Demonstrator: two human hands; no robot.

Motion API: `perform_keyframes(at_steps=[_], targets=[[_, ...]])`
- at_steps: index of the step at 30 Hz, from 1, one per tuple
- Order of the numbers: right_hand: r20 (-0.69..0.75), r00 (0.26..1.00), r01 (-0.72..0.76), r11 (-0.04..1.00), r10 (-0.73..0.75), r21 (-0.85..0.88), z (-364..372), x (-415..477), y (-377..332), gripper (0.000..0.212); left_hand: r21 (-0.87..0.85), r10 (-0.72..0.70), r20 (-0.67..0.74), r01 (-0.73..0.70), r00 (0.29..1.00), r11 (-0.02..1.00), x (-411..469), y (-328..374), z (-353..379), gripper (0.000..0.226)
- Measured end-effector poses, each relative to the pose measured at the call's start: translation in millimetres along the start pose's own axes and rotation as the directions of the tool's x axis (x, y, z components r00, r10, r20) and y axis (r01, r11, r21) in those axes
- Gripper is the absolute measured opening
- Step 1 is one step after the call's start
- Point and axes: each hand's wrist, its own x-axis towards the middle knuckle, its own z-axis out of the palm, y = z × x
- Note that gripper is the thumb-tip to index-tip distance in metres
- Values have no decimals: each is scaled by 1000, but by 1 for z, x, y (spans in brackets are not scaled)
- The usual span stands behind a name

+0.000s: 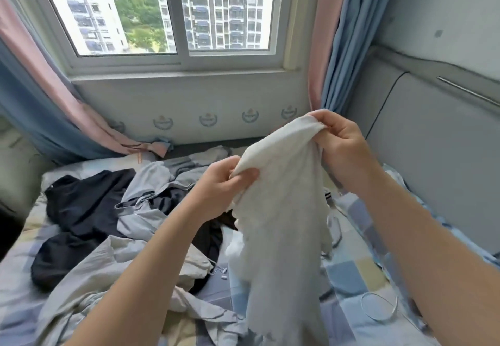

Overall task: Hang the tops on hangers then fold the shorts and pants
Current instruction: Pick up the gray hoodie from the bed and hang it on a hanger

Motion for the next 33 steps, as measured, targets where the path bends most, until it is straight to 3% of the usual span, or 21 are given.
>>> perform_keyframes(at_steps=[4,6,10,13,15,19,22,25,27,33], targets=[[-23,998,-61,992,58,-113,-12,16,15,31,83,114,-234,-97,966,992,12,25,-4,41],[15,990,-138,974,143,-180,-14,21,25,22,86,93,-309,-70,946,994,20,39,0,41],[11,979,-197,952,205,-235,-21,12,32,13,-28,-171,-428,177,887,984,34,42,22,34],[92,970,-211,966,226,-152,-26,-20,38,11,-339,-395,-406,266,824,902,32,31,49,26],[189,940,-252,952,283,-172,-25,-44,47,13,-436,-447,-416,257,792,863,33,29,63,20],[288,883,-308,920,372,-243,-19,-65,64,41,-494,-436,-427,199,792,846,41,40,90,12],[233,915,-266,926,330,-269,-18,-59,73,40,-566,-414,-389,141,823,812,49,54,115,10],[92,964,-195,900,249,-390,-30,-47,82,4,-605,-389,-394,83,833,792,56,64,136,11],[38,969,-203,876,243,-437,-44,-43,92,24,-627,-371,-409,38,834,778,59,71,146,9],[-1,890,-353,687,456,-635,-102,-45,144,17,-684,-323,-486,-123,813,719,71,93,167,6]])
